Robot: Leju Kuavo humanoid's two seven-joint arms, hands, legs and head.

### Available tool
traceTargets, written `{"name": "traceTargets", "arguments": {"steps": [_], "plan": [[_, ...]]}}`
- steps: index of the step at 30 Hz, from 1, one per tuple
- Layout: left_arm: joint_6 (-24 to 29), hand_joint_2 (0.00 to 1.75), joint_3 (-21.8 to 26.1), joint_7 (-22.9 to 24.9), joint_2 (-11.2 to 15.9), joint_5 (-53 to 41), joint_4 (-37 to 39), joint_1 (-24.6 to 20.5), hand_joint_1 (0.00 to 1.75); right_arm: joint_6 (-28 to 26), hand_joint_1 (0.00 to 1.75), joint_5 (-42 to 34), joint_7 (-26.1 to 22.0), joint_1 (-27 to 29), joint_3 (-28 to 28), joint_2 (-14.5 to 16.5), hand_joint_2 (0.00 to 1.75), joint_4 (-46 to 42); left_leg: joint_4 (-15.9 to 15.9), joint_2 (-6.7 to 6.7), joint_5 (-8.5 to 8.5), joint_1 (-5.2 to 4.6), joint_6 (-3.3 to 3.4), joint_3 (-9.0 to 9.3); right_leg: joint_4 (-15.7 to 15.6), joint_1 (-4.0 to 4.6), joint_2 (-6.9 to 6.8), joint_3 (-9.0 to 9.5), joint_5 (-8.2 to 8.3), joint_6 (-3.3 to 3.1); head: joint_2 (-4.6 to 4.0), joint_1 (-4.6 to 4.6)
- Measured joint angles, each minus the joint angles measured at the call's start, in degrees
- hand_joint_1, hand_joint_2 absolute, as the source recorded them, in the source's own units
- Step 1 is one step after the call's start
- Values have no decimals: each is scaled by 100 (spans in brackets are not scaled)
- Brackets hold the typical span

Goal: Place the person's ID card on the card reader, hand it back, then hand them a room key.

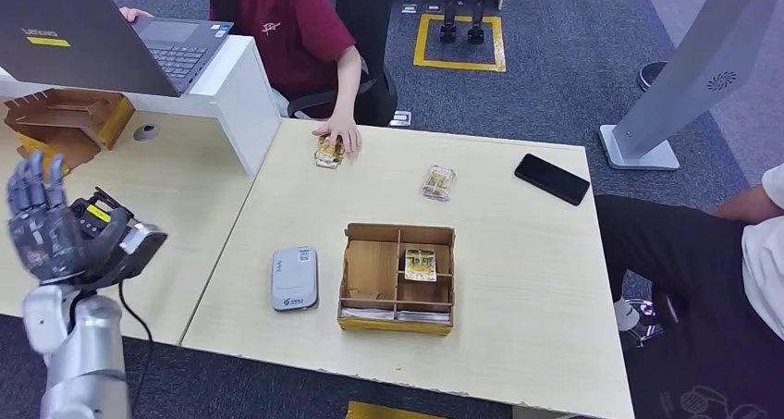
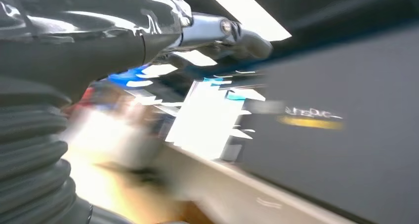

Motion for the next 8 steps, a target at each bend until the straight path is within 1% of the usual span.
{"name": "traceTargets", "arguments": {"steps": [1,3,6,7,8], "plan": [[0,175,372,-143,-2,312,-162,238,0,-33,0,-27,5,19,-5,0,175,3,-1,8,-4,0,-4,2,-1,-1,7,-3,-3,-3,0,-3],[0,175,887,-134,-31,796,-514,738,0,-111,0,-98,10,56,-16,0,175,10,-2,7,-9,1,-3,-3,-3,0,5,-6,-10,-11,0,-6],[0,175,1452,-116,-155,1271,-1049,1440,0,-216,0,-211,-5,107,-43,0,175,29,-3,-1,-18,1,-5,-7,-7,-1,-5,-5,-18,-15,0,-7],[0,175,1645,-116,-208,1365,-1190,1633,0,-241,0,-236,-13,120,-56,0,175,34,-3,-1,-19,1,-5,-9,-9,-1,-6,-4,-18,-14,0,-7],[0,175,1744,-115,-235,1402,-1260,1729,0,-254,0,-247,-18,127,-63,0,175,37,-3,-2,-20,1,-5,-9,-9,-1,-6,-4,-18,-14,0,-6]]}}
